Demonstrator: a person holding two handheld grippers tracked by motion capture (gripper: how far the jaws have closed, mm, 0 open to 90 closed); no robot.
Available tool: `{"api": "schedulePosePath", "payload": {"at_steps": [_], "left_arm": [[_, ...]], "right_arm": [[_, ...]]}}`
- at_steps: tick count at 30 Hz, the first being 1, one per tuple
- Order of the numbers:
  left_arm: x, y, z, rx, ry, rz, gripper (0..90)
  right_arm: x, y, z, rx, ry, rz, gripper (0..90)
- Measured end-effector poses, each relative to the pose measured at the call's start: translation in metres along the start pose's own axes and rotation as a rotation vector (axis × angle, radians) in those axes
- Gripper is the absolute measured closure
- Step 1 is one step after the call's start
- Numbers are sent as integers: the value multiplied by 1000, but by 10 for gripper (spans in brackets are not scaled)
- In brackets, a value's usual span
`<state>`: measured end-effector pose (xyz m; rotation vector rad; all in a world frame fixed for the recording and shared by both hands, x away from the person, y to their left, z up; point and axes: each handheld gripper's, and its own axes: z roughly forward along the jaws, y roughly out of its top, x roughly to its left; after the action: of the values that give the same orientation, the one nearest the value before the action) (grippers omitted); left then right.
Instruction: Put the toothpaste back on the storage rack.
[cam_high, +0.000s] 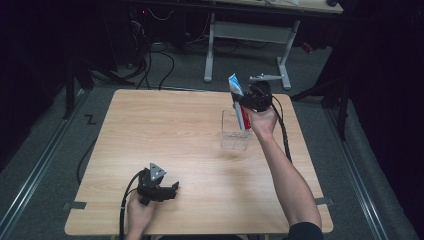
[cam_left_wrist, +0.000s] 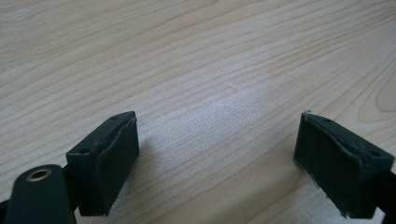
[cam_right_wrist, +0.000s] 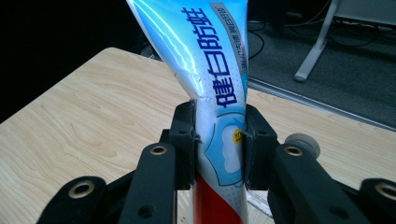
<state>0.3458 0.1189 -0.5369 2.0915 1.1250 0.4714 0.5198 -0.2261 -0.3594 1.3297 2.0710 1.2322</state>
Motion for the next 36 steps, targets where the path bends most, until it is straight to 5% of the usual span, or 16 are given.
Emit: {"api": "schedulePosePath", "payload": {"at_steps": [6,36], "left_arm": [[0,0,-1,7,-4,1,140],[0,0,0,5,-3,-2,140]], "right_arm": [[2,0,1,5,-15,-37,701],[-14,-31,2,23,-21,15,698]]}}
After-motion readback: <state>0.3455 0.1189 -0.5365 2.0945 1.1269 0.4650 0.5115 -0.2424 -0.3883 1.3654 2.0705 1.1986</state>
